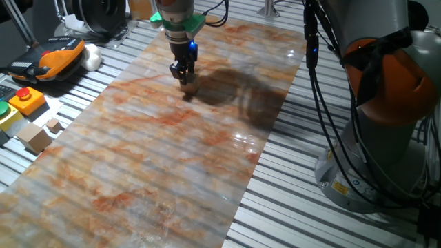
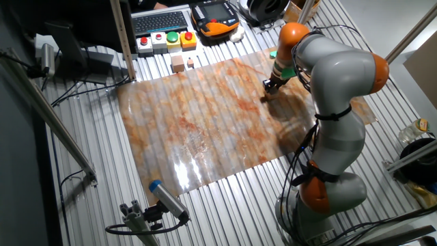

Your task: Hold a small block with the gripper and sweep it from left to right on the table

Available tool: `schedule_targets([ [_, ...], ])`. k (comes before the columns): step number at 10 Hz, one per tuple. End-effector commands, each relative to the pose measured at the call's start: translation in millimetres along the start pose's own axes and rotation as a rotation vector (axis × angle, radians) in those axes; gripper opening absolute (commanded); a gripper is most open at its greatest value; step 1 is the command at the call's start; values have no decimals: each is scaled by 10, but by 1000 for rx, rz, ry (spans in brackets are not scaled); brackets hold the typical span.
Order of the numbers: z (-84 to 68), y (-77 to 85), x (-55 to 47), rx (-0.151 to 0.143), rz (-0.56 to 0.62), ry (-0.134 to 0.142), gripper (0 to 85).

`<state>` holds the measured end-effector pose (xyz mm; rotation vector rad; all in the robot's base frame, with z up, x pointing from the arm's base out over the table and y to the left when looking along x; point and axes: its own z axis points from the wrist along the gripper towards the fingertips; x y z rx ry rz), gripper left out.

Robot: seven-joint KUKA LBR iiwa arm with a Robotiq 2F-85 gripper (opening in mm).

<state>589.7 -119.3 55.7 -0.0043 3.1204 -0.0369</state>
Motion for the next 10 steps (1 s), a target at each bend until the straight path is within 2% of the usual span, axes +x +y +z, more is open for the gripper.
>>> schedule_targets([
  [1,11,16,9,-2,-1,2,0],
  [10,1,120,1,-16,10,10,0],
])
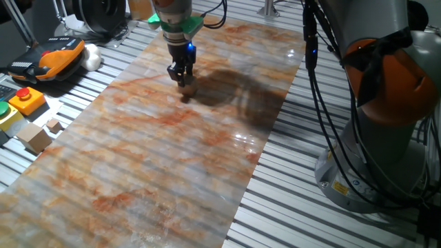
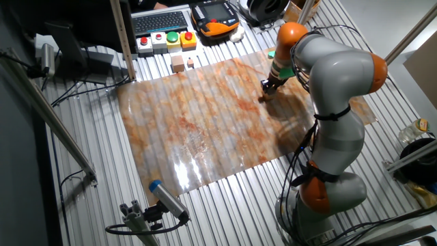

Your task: Hold a small block with the gripper and sweep it from left to right on the table

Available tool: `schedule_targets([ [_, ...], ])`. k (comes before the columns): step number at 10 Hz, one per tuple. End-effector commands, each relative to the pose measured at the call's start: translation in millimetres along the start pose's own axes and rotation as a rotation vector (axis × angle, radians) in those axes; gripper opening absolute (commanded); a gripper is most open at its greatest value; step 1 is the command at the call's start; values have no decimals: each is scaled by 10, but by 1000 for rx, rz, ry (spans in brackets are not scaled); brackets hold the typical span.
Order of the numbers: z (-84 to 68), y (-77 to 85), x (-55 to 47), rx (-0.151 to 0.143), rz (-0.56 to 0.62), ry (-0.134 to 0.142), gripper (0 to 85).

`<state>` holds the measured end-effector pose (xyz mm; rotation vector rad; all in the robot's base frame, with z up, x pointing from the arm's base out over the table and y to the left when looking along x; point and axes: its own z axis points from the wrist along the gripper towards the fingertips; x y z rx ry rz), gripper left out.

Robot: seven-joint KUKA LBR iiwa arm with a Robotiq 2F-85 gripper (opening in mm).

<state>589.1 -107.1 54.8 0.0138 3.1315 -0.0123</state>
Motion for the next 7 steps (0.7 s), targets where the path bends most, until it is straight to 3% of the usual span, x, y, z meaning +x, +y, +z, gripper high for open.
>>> schedule_targets([
  [1,-13,16,-5,0,1,0,0],
  [7,8,156,22,3,21,0,0],
])
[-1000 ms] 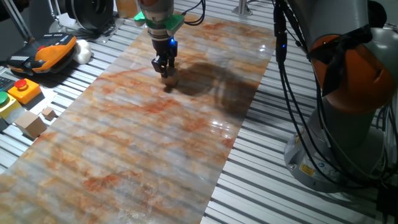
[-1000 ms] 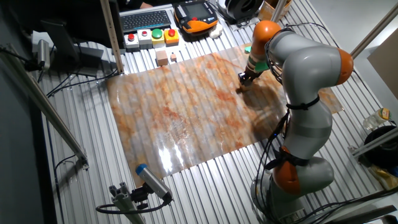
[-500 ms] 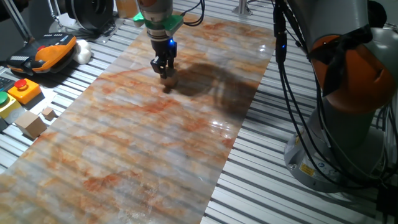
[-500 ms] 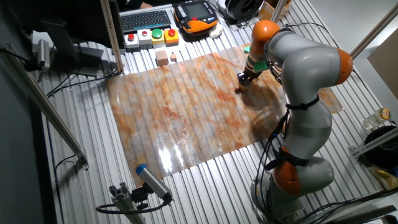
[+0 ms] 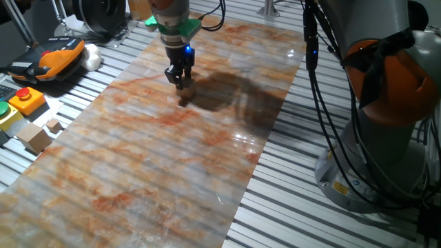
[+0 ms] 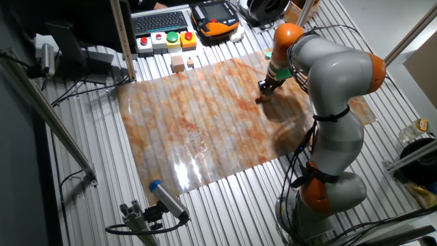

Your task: Hold a small block with the gripper and sweep it from left to right on the table

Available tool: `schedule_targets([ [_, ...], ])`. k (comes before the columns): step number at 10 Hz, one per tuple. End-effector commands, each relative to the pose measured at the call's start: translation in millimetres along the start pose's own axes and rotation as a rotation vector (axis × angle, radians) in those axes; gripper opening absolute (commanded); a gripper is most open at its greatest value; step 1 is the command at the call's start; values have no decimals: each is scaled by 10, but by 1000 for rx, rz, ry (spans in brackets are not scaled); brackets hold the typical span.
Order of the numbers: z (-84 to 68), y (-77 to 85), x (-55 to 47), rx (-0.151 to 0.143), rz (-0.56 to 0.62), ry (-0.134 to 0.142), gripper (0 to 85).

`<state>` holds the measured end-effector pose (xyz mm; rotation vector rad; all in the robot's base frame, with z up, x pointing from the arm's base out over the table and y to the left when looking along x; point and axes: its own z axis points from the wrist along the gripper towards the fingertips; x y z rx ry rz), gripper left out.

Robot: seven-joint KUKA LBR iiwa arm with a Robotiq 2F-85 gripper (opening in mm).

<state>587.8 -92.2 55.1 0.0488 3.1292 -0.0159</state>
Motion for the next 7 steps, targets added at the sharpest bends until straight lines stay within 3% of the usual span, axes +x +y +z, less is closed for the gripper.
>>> schedule_targets([
  [1,18,22,9,-2,1,2,0],
  [7,-2,131,14,-10,16,12,0],
])
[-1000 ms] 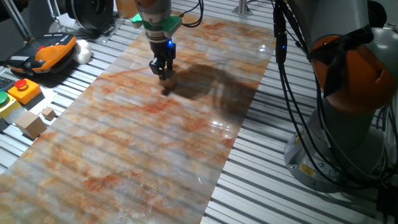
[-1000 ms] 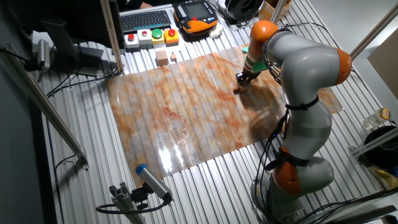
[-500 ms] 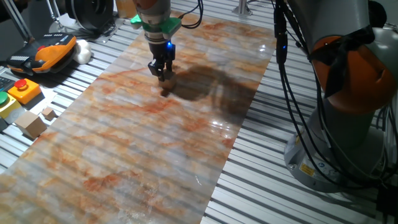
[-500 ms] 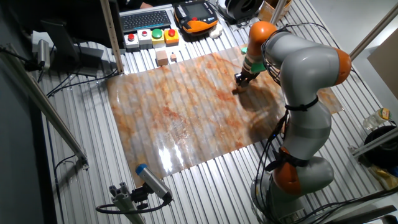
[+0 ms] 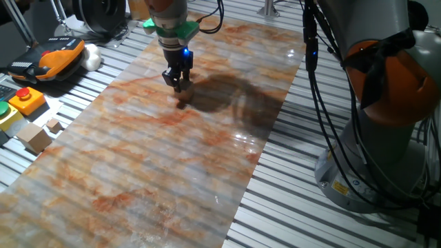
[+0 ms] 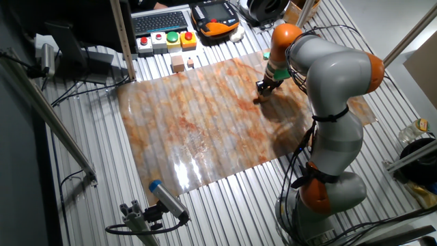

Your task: Hold a small block with the gripper and sweep it from left to right on the table

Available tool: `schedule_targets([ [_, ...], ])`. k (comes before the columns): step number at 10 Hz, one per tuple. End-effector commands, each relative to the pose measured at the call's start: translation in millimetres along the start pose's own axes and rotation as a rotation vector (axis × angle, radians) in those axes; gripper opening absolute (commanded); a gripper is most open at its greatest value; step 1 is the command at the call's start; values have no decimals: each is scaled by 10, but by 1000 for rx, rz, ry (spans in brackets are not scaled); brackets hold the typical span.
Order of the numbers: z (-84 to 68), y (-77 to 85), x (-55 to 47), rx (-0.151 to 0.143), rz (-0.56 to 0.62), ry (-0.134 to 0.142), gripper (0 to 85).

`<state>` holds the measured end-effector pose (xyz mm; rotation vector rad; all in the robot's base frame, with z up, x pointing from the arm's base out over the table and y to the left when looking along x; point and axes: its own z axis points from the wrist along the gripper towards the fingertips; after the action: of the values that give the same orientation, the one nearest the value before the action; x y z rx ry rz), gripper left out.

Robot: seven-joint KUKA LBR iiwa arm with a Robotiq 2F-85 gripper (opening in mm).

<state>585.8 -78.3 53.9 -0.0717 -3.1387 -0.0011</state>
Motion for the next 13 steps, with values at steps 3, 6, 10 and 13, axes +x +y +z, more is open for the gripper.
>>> schedule_targets([
  [3,2,63,19,1,12,-4,0],
  [6,4,131,35,2,21,-4,0],
  [10,-3,231,41,2,35,2,0],
  [13,5,314,46,-1,47,5,0],
])
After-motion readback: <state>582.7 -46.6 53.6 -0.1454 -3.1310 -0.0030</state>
